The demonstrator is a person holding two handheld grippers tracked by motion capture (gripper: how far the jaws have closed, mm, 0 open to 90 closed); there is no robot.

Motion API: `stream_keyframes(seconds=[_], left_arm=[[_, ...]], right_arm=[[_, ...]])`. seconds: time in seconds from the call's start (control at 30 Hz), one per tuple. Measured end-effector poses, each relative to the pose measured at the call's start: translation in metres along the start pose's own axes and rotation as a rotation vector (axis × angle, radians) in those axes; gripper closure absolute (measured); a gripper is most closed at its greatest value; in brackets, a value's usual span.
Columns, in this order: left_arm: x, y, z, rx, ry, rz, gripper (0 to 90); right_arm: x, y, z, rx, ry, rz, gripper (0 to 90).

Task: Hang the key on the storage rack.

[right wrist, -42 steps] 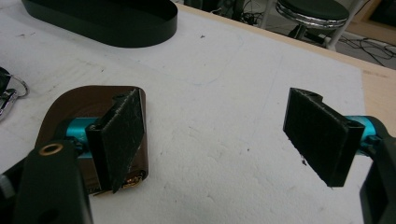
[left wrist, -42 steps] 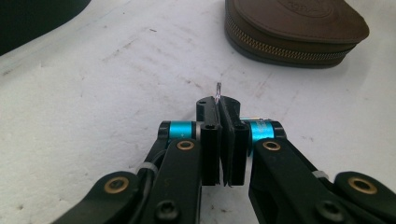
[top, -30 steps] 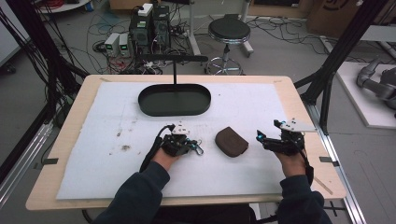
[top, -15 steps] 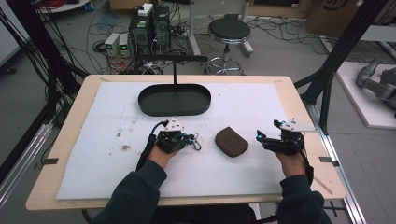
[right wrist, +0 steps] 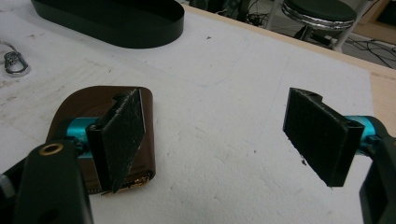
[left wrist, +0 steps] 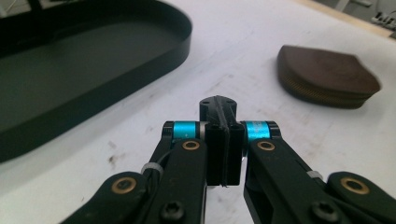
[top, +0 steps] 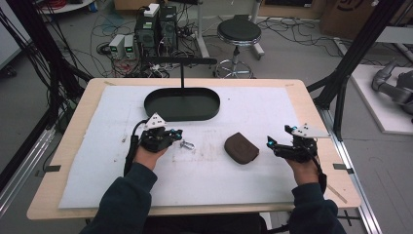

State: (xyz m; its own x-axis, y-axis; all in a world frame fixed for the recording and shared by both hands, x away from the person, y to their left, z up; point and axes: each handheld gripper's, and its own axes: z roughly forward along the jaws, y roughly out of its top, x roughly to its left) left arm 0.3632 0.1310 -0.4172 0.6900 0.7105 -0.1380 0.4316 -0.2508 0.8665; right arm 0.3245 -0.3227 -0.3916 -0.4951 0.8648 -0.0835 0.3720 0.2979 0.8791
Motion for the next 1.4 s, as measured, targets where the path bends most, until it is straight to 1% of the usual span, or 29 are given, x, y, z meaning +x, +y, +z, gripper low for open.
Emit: stream_keyframes(seconds=[0.03,0.1,0.13,0.17,0.2,0.27,0.3,0.33,0.37,0.4,0.43,0.47,0.5,0.63,0.73,0.77,0.8,0.93,1.03,1.17,1.23,1.27,1.3,1.37,1.4], left_arm=[[0.002,-0.004,0.002,0.021,-0.001,-0.016,89.7],[0.004,-0.010,0.002,0.036,-0.011,-0.024,89.6],[0.003,-0.012,0.002,0.036,-0.017,-0.032,85.5],[0.002,-0.013,0.001,0.032,-0.021,-0.040,85.5],[0.001,-0.015,0.000,0.032,-0.032,-0.041,80.7],[-0.002,-0.018,0.002,0.061,-0.041,-0.043,74.7],[-0.002,-0.018,0.002,0.061,-0.041,-0.043,72.6],[-0.003,-0.018,0.004,0.082,-0.039,-0.037,72.3],[-0.004,-0.019,0.007,0.107,-0.032,-0.021,72.3],[-0.005,-0.020,0.012,0.129,-0.010,-0.016,72.3],[-0.005,-0.021,0.014,0.147,0.002,-0.014,73.2],[-0.005,-0.021,0.016,0.165,0.016,-0.008,80.0],[-0.005,-0.022,0.017,0.175,0.029,0.001,83.1],[-0.003,-0.022,0.018,0.175,0.041,0.006,83.9],[-0.002,-0.022,0.021,0.175,0.040,0.004,83.0],[-0.003,-0.022,0.022,0.186,0.037,0.009,83.0],[-0.003,-0.023,0.024,0.198,0.033,0.022,86.0],[-0.003,-0.023,0.023,0.197,0.042,0.032,87.9],[-0.002,-0.022,0.020,0.187,0.034,0.026,88.0],[-0.001,-0.018,0.013,0.123,0.017,0.020,88.1],[0.000,-0.014,0.007,0.085,0.007,0.015,88.1],[0.001,-0.012,0.003,0.071,0.006,0.020,88.1],[0.002,-0.008,-0.002,0.047,0.004,0.019,88.1],[0.005,-0.001,-0.010,0.018,0.013,0.026,88.1],[0.007,0.003,-0.014,-0.002,0.010,0.017,88.1]], right_arm=[[0.000,0.000,0.000,-0.003,-0.002,0.002,21.0],[0.000,0.000,0.000,0.000,0.001,0.004,21.0],[0.000,0.000,0.000,0.002,0.001,0.003,21.0],[0.000,0.000,0.000,0.002,0.001,0.003,21.0],[0.000,0.000,0.000,0.002,0.002,0.004,21.0],[0.000,-0.001,0.001,0.004,0.003,0.000,21.0],[0.000,-0.001,0.001,0.005,0.003,0.000,21.0],[0.000,-0.001,0.001,0.007,0.005,0.001,21.0],[0.000,-0.001,0.001,0.007,0.005,0.001,21.0],[0.000,0.000,0.001,0.008,0.004,-0.005,21.0],[0.001,0.000,0.001,0.006,0.004,-0.008,21.0],[0.001,0.000,0.001,0.005,0.005,-0.009,21.0],[0.001,0.000,0.001,0.003,0.005,-0.006,21.0],[0.001,0.000,0.001,0.005,0.006,-0.006,21.0],[0.002,0.000,0.003,0.010,0.009,-0.005,21.0],[0.002,0.000,0.003,0.010,0.009,-0.005,21.0],[0.002,0.000,0.003,0.009,0.008,-0.007,21.0],[0.001,0.000,0.003,0.010,0.008,-0.006,21.0],[0.001,0.000,0.003,0.009,0.009,-0.007,21.0],[0.001,0.000,0.003,0.011,0.008,-0.005,21.0],[0.001,0.000,0.002,0.011,0.008,0.002,21.0],[0.001,0.000,0.002,0.011,0.008,0.002,21.0],[0.000,0.000,0.002,0.010,0.009,0.002,21.0],[0.000,0.000,0.003,0.009,0.010,0.002,21.0],[0.000,0.000,0.003,0.011,0.010,0.003,21.0]])
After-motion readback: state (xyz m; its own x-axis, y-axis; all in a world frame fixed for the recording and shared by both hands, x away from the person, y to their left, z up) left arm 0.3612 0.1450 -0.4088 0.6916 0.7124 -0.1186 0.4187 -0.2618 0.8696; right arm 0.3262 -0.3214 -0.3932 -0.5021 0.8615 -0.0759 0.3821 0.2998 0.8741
